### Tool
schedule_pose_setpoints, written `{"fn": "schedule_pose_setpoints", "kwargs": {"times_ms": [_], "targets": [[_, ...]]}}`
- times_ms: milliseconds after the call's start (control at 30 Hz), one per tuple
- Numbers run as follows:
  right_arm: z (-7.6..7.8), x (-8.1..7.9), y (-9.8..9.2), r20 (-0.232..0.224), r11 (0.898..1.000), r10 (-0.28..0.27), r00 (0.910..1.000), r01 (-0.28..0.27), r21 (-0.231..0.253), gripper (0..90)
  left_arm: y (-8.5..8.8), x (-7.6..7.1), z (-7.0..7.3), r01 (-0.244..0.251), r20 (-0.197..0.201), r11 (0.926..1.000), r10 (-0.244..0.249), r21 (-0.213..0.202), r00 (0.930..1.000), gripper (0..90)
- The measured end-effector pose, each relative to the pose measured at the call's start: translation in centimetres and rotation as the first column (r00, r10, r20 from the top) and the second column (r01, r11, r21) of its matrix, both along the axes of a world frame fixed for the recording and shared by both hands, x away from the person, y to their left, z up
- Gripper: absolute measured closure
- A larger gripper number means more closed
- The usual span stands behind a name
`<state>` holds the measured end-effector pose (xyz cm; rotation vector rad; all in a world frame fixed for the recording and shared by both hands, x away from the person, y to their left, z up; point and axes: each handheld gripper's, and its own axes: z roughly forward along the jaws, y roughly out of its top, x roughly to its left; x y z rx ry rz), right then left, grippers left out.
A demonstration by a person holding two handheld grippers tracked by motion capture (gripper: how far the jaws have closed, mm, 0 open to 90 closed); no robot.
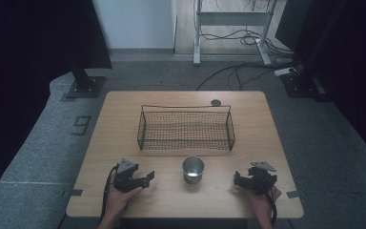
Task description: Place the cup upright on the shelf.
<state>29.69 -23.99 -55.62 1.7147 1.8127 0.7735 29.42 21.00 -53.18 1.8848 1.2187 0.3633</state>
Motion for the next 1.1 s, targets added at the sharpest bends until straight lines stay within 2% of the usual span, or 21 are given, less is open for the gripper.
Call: {"fn": "schedule_pose_setpoints", "kwargs": {"times_ms": [233, 300, 600, 1100], "targets": [[0.0, 0.0, 0.0, 0.000, 1.000, 0.004, 1.0000, -0.004, -0.003, 0.5, 0.0, 0.1, -0.1, -0.003, -0.016, 1.0000, 0.003, -0.008, 0.9999, 19.1], [0.0, -0.1, -0.1, 0.001, 1.000, 0.005, 1.0000, -0.005, -0.003, 0.6, -0.1, 0.0, -0.1, -0.009, -0.012, 1.0000, 0.009, 0.003, 0.9999, 19.3], [0.0, -0.1, -0.1, 0.004, 1.000, 0.006, 1.0000, -0.006, -0.003, 1.0, 0.3, -0.1, 0.3, -0.017, -0.003, 0.9997, 0.017, -0.020, 0.9999, 20.1], [0.0, -0.1, -0.1, 0.005, 1.000, 0.005, 1.0000, -0.005, -0.002, 1.5, -0.4, -0.9, 1.7, 0.029, 0.031, 0.9984, -0.028, -0.048, 0.9991, 20.7]]}}
